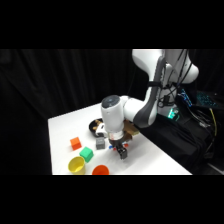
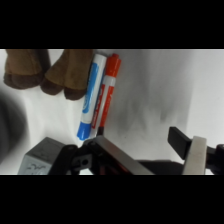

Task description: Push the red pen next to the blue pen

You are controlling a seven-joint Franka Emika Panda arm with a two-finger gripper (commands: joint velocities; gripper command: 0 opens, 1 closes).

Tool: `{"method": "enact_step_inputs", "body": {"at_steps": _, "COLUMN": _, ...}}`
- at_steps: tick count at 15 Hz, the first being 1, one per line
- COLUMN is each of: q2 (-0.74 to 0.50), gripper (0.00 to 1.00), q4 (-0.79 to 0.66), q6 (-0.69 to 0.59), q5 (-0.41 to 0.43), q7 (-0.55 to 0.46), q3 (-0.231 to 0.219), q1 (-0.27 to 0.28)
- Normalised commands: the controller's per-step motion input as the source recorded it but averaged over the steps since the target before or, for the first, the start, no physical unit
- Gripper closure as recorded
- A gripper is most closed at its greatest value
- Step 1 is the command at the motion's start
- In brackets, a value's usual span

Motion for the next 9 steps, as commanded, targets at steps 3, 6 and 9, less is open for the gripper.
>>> {"method": "enact_step_inputs", "body": {"at_steps": 3, "q2": -0.54, "gripper": 0.0, "q4": 0.11, "q6": -0.76, "q5": 0.128, "q7": -0.14, "q3": 0.091, "q1": -0.005}}
{"method": "enact_step_inputs", "body": {"at_steps": 6, "q2": -0.24, "gripper": 0.0, "q4": 0.39, "q6": -0.72, "q5": 0.024, "q7": 0.0, "q3": -0.002, "q1": 0.01}}
{"method": "enact_step_inputs", "body": {"at_steps": 9, "q2": 0.0, "gripper": 0.0, "q4": 0.48, "q6": -0.5, "q5": 0.02, "q7": -0.05, "q3": -0.029, "q1": -0.055}}
